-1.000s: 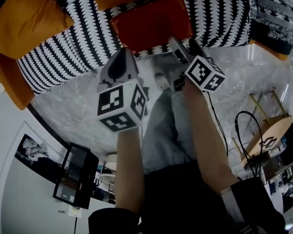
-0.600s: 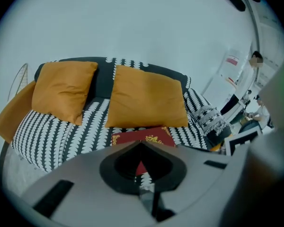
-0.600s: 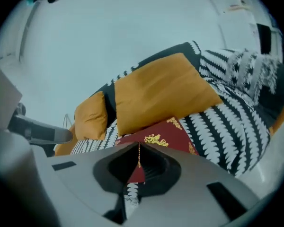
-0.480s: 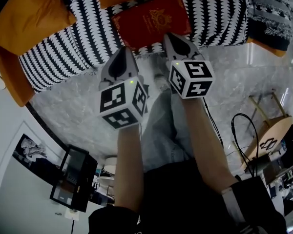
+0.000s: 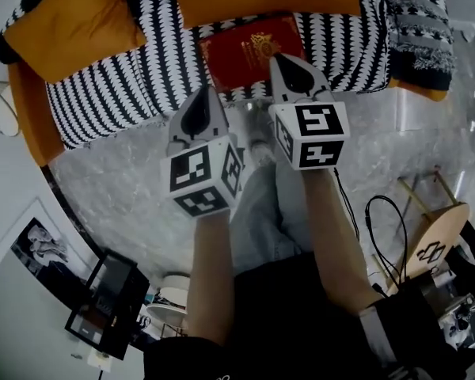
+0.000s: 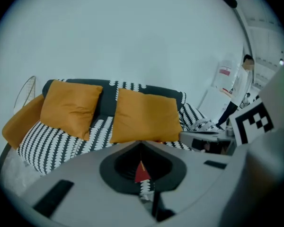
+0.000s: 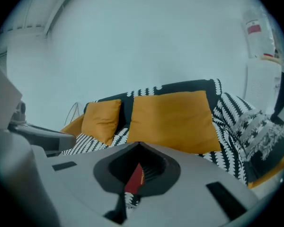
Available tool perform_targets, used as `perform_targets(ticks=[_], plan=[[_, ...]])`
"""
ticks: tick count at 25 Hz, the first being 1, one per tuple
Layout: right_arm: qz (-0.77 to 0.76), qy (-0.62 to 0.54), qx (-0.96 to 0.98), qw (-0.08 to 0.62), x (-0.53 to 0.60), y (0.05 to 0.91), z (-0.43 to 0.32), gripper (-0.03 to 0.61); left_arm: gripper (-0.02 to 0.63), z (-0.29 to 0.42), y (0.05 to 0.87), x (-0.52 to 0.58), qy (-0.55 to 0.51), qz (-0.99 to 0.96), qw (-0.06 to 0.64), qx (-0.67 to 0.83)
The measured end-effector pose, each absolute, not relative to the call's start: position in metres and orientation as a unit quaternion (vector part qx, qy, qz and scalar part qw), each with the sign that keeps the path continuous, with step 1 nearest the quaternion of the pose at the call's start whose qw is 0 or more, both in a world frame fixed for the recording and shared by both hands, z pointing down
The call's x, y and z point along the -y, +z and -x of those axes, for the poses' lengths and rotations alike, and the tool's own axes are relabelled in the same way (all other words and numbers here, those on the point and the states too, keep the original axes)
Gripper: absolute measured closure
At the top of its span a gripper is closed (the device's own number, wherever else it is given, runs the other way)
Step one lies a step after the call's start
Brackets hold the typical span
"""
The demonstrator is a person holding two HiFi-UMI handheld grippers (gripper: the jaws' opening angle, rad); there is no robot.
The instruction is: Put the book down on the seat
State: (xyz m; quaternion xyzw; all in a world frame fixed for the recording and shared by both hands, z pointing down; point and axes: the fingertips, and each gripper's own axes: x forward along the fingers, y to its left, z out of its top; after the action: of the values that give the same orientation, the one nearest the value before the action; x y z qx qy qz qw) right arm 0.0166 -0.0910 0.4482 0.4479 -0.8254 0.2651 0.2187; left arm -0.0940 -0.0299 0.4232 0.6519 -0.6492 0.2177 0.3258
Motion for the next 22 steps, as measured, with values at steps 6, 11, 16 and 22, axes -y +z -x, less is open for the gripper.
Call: perform_targets(ticks=[6,11,16,22], plan=[[-0.44,0.227,0.849,0.185,0.077,0.393,-0.004,0.569,0.6,0.115,0.384,0.006,0.187,-0.635,0.306,0.684],[-0.43,0.188,0.868,0.162,0.048,0.336,0.005,0.568,0.601,0.124,0.341,-0.019,0.139,-0.621,0.301,0.711],[-0.419,0.137,0.887,0.138,0.021,0.278,0.018,0.569,0.6,0.124,0.288,-0.03,0.098,-0.633,0.269,0.719],[-0.413,0.066,0.903,0.096,-0.003,0.194,0.034,0.568,0.6,0.13,0.216,-0.044,0.046,-0.652,0.212,0.727]])
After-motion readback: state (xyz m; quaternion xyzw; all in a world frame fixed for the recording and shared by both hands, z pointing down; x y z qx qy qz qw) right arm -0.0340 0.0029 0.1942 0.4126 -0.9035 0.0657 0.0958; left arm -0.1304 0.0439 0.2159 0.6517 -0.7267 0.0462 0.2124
